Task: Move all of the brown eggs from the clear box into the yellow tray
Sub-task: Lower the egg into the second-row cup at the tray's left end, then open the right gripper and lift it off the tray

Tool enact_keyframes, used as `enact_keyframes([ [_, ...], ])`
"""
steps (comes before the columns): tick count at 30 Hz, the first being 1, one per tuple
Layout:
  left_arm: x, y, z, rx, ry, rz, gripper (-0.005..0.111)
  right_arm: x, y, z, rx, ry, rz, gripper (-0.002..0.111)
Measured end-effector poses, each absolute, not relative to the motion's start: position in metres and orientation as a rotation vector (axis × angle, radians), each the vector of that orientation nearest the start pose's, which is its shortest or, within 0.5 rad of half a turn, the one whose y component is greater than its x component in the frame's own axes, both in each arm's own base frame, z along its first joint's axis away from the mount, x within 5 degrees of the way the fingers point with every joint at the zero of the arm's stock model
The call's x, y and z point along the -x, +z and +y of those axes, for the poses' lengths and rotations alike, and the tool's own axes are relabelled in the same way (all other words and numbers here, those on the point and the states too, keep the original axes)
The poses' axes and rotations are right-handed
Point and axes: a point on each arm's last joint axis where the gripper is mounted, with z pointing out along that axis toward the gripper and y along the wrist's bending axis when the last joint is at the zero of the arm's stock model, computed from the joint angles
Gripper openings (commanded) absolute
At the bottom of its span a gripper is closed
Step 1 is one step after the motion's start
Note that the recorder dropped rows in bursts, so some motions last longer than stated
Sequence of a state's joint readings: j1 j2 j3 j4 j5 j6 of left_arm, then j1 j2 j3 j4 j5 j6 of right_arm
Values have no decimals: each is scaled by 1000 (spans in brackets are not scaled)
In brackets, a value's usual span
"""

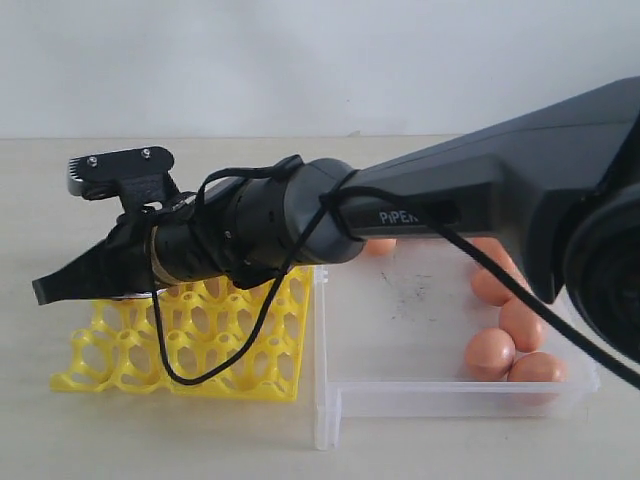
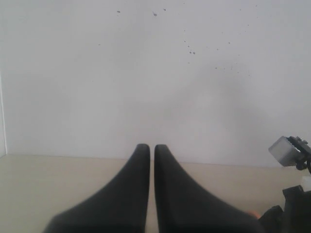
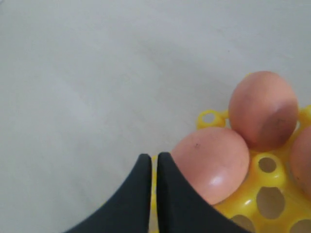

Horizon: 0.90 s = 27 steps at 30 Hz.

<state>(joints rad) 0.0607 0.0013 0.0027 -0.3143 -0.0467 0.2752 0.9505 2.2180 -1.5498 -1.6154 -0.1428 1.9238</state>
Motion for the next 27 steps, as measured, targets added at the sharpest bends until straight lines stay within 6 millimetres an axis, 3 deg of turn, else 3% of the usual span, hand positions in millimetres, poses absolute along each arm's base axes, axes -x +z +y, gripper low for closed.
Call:
enact_keyframes([
  [17,-56,216,5,84,28,1441,4,-267,140,416,883,975,2230,0],
  [23,-56,216,5,84,28,1441,4,-273,161,413,974,845,2077,0],
  [27,-56,216,5,84,28,1441,4,-274,162,412,1137,748,1955,0],
])
